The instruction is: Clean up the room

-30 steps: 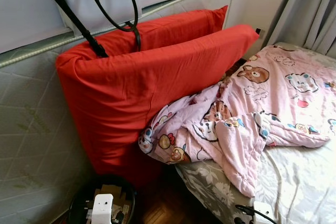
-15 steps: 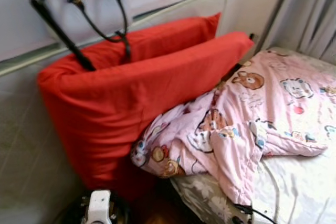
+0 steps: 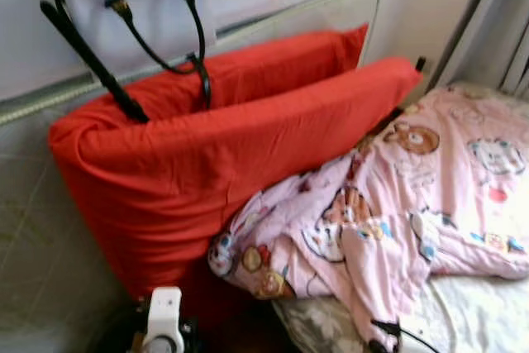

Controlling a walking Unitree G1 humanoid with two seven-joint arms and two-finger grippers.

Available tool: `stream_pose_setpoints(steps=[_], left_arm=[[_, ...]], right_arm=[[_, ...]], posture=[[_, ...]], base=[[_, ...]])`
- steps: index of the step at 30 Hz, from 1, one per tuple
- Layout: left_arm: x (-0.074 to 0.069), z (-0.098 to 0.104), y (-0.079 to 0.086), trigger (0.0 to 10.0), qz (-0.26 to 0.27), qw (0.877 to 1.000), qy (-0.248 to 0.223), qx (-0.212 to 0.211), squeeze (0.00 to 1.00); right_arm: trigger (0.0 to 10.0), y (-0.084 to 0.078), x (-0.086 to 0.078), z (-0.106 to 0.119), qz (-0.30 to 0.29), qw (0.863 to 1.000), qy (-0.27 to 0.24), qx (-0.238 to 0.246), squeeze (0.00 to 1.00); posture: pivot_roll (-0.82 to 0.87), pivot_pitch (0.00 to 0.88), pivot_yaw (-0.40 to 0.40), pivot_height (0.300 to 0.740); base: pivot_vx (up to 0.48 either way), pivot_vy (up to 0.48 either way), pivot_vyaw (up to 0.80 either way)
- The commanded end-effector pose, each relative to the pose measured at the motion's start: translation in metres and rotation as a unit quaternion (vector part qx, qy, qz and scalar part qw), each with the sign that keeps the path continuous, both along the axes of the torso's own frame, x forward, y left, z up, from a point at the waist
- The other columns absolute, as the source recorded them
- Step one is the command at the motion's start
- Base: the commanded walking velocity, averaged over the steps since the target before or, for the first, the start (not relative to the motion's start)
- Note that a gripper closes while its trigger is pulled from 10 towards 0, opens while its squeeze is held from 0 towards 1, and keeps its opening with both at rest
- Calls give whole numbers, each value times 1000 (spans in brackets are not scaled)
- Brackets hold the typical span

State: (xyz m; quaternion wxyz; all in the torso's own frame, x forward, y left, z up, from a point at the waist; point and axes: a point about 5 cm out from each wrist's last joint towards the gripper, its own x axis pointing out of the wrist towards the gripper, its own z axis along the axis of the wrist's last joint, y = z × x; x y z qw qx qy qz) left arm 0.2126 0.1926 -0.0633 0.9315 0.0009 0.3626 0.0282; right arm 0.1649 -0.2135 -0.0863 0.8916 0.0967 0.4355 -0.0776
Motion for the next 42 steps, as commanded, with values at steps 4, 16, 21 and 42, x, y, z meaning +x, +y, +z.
stream_pose_setpoints(steps=[4,16,21,42], left_arm=[[26,22,4,10000,12,996,-82,-13,0],[39,63,10,10000,4,964,-266,-9,0],[33,72,4,10000,-12,953,-302,-3,0],[34,80,5,10000,20,950,-312,-6,0]], right_arm=[[10000,1,3,4,-28,999,-45,15,0],[10000,21,80,62,6,959,-281,-40,0],[10000,23,79,69,30,947,-315,-49,0],[10000,37,82,68,21,951,-304,-57,0]], posture=[[-6,0,-19,740],[-7,0,-39,740],[-11,0,-48,740],[-12,0,-48,679]], base=[[0,0,0],[0,0,0],[0,0,0],[0,0,0]])
